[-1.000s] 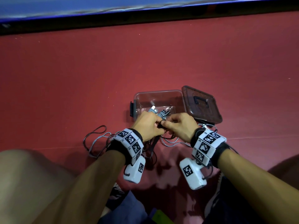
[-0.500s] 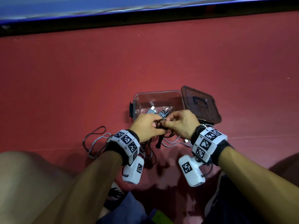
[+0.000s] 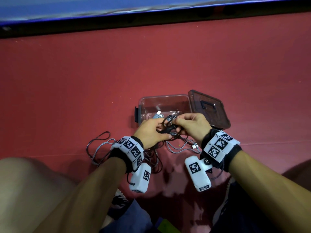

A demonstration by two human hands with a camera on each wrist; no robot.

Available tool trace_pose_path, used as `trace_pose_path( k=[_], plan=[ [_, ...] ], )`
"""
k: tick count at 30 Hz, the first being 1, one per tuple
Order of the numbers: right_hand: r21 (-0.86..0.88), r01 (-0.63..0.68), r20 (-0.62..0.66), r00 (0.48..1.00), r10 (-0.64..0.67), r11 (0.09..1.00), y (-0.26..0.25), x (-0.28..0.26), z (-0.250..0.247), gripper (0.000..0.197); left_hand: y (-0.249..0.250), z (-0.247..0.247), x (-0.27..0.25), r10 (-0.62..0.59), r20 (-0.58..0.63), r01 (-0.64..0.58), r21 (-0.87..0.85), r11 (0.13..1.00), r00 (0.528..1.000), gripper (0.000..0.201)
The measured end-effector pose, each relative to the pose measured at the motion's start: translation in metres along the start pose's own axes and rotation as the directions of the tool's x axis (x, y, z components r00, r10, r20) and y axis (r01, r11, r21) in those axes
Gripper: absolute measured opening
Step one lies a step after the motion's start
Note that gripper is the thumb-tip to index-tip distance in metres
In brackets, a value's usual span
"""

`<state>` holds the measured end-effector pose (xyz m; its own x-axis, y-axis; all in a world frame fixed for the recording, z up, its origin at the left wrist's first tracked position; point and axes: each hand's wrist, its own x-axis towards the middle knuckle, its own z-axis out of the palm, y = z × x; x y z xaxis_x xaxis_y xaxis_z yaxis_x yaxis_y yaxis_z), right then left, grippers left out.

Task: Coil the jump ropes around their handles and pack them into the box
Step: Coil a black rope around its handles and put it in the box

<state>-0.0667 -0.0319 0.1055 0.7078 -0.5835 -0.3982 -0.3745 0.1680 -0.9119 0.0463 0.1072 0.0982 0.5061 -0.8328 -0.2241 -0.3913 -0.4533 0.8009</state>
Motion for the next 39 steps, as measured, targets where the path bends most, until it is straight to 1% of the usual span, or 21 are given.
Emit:
trace_pose_path(
  k=[3,7,8,10,12,15,20,23,25,26,28,30,31,32,33,34,35,37,38,39],
  plan=[
    [0.033,0.01,-0.021,1.0,-0.009,0.999,-0.001,0.0,0.0,0.013,0.0,-0.003,-0.001,-0.01,0.017,0.01,-0.036,0.999,1.0,0.028],
    [0.048,0.008,-0.039,0.999,-0.006,0.999,-0.002,0.001,-0.002,0.016,0.004,-0.008,0.0,-0.029,0.12,0.045,-0.137,0.99,0.992,0.036],
    [0.053,0.007,-0.039,0.999,-0.004,0.999,-0.001,0.001,-0.002,0.017,0.005,-0.009,0.0,-0.027,0.127,0.045,-0.143,0.989,0.992,0.036],
    [0.066,0.006,-0.04,0.999,-0.003,0.998,-0.001,0.001,-0.001,0.018,0.004,-0.009,0.001,-0.026,0.088,0.034,-0.089,0.995,0.996,0.032],
    [0.077,0.01,-0.043,0.999,-0.006,0.997,-0.001,0.001,0.0,0.02,0.004,-0.008,0.001,-0.026,0.025,0.026,0.004,1.0,0.999,0.023],
    [0.104,0.007,-0.042,0.999,-0.003,0.995,-0.001,0.002,0.001,0.02,0.006,-0.008,0.0,-0.04,-0.03,0.042,0.08,0.996,0.999,0.015],
    [0.123,-0.006,-0.068,0.998,0.014,0.992,0.001,0.002,-0.001,0.021,0.002,-0.009,0.0,-0.039,-0.015,0.04,0.138,0.99,0.999,0.019],
    [0.133,0.006,-0.043,0.999,0.0,0.991,0.002,0.002,-0.002,0.02,0.004,-0.009,-0.001,-0.012,-0.027,0.017,0.192,0.981,1.0,0.013],
    [0.155,0.029,-0.013,1.0,-0.027,0.988,0.0,0.0,-0.001,0.022,0.004,-0.01,0.0,-0.016,-0.041,0.024,0.2,0.979,0.999,0.011],
    [0.161,0.029,-0.008,1.0,-0.028,0.987,0.0,-0.001,0.0,0.025,0.003,-0.011,0.0,-0.029,-0.045,0.037,0.179,0.983,0.999,0.011],
    [0.163,-0.003,0.001,1.0,0.002,0.987,0.001,-0.001,0.0,0.025,-0.001,-0.013,0.002,-0.041,-0.06,0.048,0.116,0.992,0.997,0.013],
    [0.101,-0.046,0.02,0.999,0.044,0.994,0.005,0.001,0.0,0.018,-0.003,-0.015,0.002,-0.052,-0.075,0.056,0.054,0.997,0.996,0.015],
    [-0.003,-0.056,0.042,0.998,0.056,0.998,0.01,0.003,-0.001,0.017,-0.003,-0.016,0.002,-0.058,-0.074,0.06,0.018,0.998,0.996,0.015],
    [-0.153,-0.049,0.067,0.996,0.06,0.987,0.015,0.006,-0.002,0.023,-0.002,-0.016,0.002,-0.066,-0.064,0.065,-0.016,0.998,0.996,0.014],
    [-0.311,-0.021,0.087,0.995,0.05,0.95,0.02,0.01,-0.003,0.031,0.0,-0.016,0.002,-0.069,-0.045,0.067,-0.046,0.997,0.997,0.013],
    [-0.43,0.019,0.103,0.994,0.028,0.903,0.022,0.012,-0.003,0.041,0.002,-0.016,0.001,-0.073,-0.022,0.072,-0.068,0.995,0.997,0.012],
    [-0.485,0.052,0.104,0.995,-0.002,0.873,0.022,0.012,-0.004,0.052,0.003,-0.015,0.0,-0.076,0.005,0.077,-0.086,0.993,0.997,0.012],
    [-0.464,0.113,0.089,0.993,-0.08,0.879,0.02,0.011,-0.006,0.065,0.005,-0.016,-0.001,-0.087,0.05,0.092,-0.108,0.99,0.995,0.012],
    [-0.445,0.154,0.095,0.988,-0.125,0.882,0.019,0.012,-0.006,0.063,0.004,-0.016,-0.001,-0.093,0.066,0.1,-0.115,0.988,0.993,0.012],
    [-0.426,0.194,0.112,0.981,-0.161,0.884,0.017,0.012,-0.007,0.057,0.004,-0.016,-0.001,-0.096,0.081,0.106,-0.129,0.986,0.992,0.012]
  ],
)
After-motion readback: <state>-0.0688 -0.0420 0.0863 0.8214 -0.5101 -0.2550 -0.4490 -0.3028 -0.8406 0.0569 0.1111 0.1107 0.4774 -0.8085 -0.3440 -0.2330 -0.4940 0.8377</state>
